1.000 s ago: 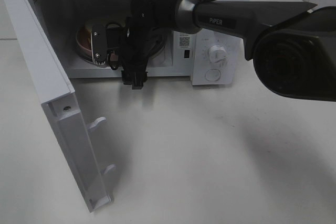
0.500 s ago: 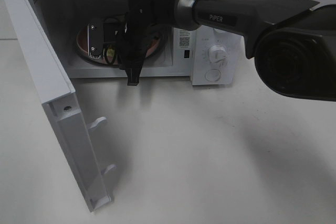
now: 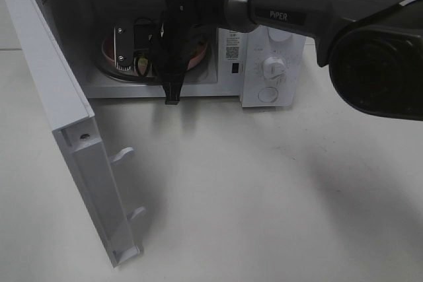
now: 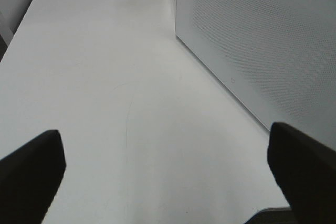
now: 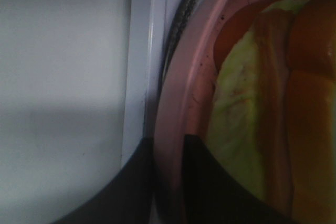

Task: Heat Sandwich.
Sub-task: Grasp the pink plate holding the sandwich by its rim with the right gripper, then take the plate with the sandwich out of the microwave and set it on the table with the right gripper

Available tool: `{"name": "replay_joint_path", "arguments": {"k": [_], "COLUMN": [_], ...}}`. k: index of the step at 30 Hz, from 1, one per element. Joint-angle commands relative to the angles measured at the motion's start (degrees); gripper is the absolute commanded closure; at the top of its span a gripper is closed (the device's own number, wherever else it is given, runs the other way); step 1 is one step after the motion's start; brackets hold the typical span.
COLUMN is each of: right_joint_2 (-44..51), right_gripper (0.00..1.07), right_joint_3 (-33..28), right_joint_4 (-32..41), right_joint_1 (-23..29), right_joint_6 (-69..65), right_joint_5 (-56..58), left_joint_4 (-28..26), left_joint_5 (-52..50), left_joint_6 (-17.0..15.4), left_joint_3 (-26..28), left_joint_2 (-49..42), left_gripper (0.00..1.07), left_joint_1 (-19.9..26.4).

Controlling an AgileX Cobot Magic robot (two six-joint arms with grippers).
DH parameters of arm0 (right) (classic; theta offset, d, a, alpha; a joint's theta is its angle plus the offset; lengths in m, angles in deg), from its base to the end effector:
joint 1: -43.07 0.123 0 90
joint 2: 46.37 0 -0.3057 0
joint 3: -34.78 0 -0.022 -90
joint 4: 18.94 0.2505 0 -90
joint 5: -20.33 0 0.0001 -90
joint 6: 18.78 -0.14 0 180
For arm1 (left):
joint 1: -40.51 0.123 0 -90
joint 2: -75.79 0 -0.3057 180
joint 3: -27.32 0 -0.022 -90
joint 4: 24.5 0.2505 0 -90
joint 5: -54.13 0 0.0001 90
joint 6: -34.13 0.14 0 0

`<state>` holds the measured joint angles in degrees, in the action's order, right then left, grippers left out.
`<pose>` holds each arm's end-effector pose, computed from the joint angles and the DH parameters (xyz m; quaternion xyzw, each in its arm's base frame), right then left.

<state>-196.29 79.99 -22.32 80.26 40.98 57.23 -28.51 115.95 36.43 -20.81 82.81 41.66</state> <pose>0.4804 0.3583 0.1242 -0.7176 0.6135 -0.0883 0.3175 0.0143 -0.0083 0.2582 0.0106 0.8519 -0.0192 0.5232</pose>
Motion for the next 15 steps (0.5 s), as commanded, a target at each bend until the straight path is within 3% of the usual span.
{"name": "replay_joint_path", "arguments": {"k": [1, 15], "right_joint_2": [1.7, 9.5], "right_gripper": [1.07, 1.07], "right_joint_3": [-3.5, -14.3], "right_joint_4": [1.0, 1.4], "right_joint_1": [-0.5, -1.2], "right_joint_6": [1.8, 10.7], "right_joint_5": [3.3, -2.3], "left_joint_4": [-0.1, -0.1], "left_joint_5": [-0.5, -0.5], "left_joint_6": [-0.1, -0.1], "left_joint_3": [-0.1, -0.1], "left_joint_2": [-0.5, -0.5], "left_gripper": [0.06, 0.06], "left_joint_1": [-0.2, -0.2]}}
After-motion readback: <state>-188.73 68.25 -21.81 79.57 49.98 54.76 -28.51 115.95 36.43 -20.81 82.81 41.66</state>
